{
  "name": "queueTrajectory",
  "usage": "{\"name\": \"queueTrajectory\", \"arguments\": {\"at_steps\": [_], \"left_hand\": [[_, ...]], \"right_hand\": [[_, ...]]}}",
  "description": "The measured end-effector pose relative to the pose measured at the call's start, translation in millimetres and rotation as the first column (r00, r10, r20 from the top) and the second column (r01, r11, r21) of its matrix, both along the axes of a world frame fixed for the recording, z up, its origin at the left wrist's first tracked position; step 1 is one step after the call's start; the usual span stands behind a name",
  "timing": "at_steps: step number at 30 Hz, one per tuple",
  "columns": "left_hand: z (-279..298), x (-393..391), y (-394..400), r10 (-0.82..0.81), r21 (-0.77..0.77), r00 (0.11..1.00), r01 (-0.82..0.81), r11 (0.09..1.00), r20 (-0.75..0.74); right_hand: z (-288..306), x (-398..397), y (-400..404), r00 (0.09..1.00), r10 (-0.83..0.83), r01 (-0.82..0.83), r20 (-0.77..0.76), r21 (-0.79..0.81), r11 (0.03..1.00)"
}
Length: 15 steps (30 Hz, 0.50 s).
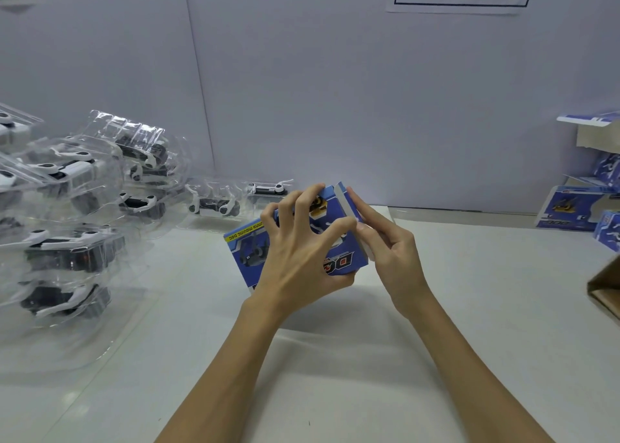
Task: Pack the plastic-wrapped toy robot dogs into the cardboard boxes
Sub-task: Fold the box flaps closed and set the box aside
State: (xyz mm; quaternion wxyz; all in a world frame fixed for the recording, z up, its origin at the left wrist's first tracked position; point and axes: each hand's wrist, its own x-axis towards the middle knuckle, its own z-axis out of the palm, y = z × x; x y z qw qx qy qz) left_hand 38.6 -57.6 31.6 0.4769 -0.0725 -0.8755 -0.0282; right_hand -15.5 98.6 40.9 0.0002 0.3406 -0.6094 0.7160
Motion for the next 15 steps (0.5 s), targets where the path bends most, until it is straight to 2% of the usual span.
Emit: {"name": "queueTrajectory", "arguments": {"at_steps": [5,10,15], "left_hand": [[-1.0,-1.9,-0.2,0.009,-0.029,1.000,-0.009,1.000,0.007],[-2.1,-5.5,-1.9,0.036,-0.072,0.999,-0.037,0.997,-0.004],[-3.9,-6.9,-0.8,0.034,-0.039,0.999,-0.034,0.999,-0.009]], "right_hand": [[1.5,-3.3,5.7,0.999,0.023,-0.023,0.040,0.002,1.000],[-0.2,-3.8,4.2,0.999,-0.025,0.026,0.047,-0.031,0.999],[1.1,-7.4,6.5,0.998,0.015,-0.016,0.053,0.020,1.000]]}}
